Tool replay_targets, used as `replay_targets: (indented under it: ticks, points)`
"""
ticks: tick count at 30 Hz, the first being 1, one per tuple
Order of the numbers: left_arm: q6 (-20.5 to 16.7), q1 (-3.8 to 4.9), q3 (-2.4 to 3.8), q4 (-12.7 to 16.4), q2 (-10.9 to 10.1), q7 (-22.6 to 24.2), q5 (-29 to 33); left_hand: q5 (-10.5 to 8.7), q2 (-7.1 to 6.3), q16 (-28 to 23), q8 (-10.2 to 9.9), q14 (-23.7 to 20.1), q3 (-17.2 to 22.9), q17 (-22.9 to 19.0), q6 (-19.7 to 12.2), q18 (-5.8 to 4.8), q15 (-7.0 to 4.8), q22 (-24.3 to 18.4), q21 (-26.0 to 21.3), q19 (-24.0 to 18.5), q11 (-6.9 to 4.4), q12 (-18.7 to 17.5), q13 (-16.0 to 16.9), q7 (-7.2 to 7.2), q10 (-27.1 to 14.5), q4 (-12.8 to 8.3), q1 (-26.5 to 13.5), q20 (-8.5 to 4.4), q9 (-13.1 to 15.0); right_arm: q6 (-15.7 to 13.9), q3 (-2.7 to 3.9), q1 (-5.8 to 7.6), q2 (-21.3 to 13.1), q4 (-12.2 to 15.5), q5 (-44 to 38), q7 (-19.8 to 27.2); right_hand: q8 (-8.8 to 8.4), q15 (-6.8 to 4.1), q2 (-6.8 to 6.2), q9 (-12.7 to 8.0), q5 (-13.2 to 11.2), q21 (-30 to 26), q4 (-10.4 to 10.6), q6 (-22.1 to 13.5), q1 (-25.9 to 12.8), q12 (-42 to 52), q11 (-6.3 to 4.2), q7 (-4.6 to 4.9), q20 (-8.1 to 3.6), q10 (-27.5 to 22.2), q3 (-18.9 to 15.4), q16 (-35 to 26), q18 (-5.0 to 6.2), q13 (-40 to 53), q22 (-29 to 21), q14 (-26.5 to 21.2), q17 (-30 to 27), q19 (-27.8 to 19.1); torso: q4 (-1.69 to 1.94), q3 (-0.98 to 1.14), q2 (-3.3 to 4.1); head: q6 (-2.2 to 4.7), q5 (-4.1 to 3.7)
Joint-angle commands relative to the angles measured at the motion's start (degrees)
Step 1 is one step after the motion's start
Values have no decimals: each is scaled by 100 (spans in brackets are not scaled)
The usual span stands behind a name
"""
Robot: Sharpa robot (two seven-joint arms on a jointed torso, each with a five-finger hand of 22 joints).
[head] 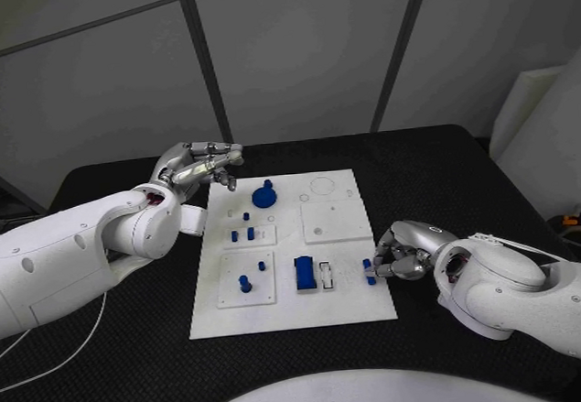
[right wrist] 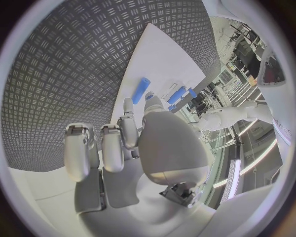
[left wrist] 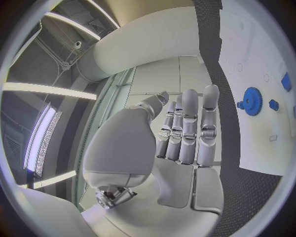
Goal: Assemble the parts on the task board
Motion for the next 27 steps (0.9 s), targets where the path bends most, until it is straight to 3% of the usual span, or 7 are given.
replay_targets:
  ticks: [1, 7, 14, 22, 27]
  points:
    - [68, 6, 4, 4, -3, 57, 20, -20, 60, -22, -23, -29, -41, -10, -16, 287, -7, -6, -36, 11, 0, 20, 10, 6, -28, 6, -5, 36, -6, 186, 0, 1, 62, -68, -100, -81, -32, 4, -37, -9, 23, -10, 26, 47, -34, 17, -3, -5, 33, 17, -10, -20, -51, -257, 1247, 354, 214, 378, -1, -3, -1, -14, 15]
    - [72, 5, 4, 1, -3, 57, 20, -21, 61, -22, -23, -30, -49, -12, -17, 287, -5, -10, -40, 12, 2, 24, 10, 8, -31, 11, -11, 37, -6, 313, -2, -10, 188, -160, -60, -48, -31, -2, -27, -6, 43, -11, 38, 77, -13, 19, -13, -19, 29, 20, -6, -17, -50, -252, 1247, 356, 223, 378, -9, 2, -1, -36, 23]
    - [72, 5, 4, 2, -4, 55, 20, -21, 61, -22, -23, -30, -49, -12, -17, 287, -5, -10, -40, 12, 2, 24, 10, 8, -31, 11, -11, 37, -6, 768, -4, -28, 285, -232, -205, -176, -27, -34, -27, 13, 71, -17, -59, 157, 230, -4, -51, -60, 3, 10, 48, -17, -48, -257, 1241, 358, 230, 372, -2, -5, -11, -55, 28]
    - [77, 4, 4, 0, -9, 51, 20, -21, 61, -22, -23, -30, -49, -12, -17, 287, -5, -10, -40, 12, 2, 24, 10, 8, -31, 11, -11, 37, -6, 1303, -7, -56, 425, -300, -759, -557, -100, -37, -166, 8, 71, -41, -250, 142, 538, -68, -45, -43, -9, -27, 63, -34, -41, -285, 1216, 351, 207, 349, -1, -6, -14, -62, 36]
    - [80, 4, 4, -3, -9, 52, 20, -21, 61, -22, -23, -30, -49, -12, -17, 287, -5, -10, -40, 12, 2, 24, 10, 8, -31, 11, -11, 37, -6, 1454, -8, -86, 512, -335, -1077, -700, -147, -37, -133, 0, -263, -50, -377, 173, 781, -96, -45, -40, -12, -40, 195, -38, -39, -293, 1208, 351, 210, 342, 0, -8, -15, -57, 33]
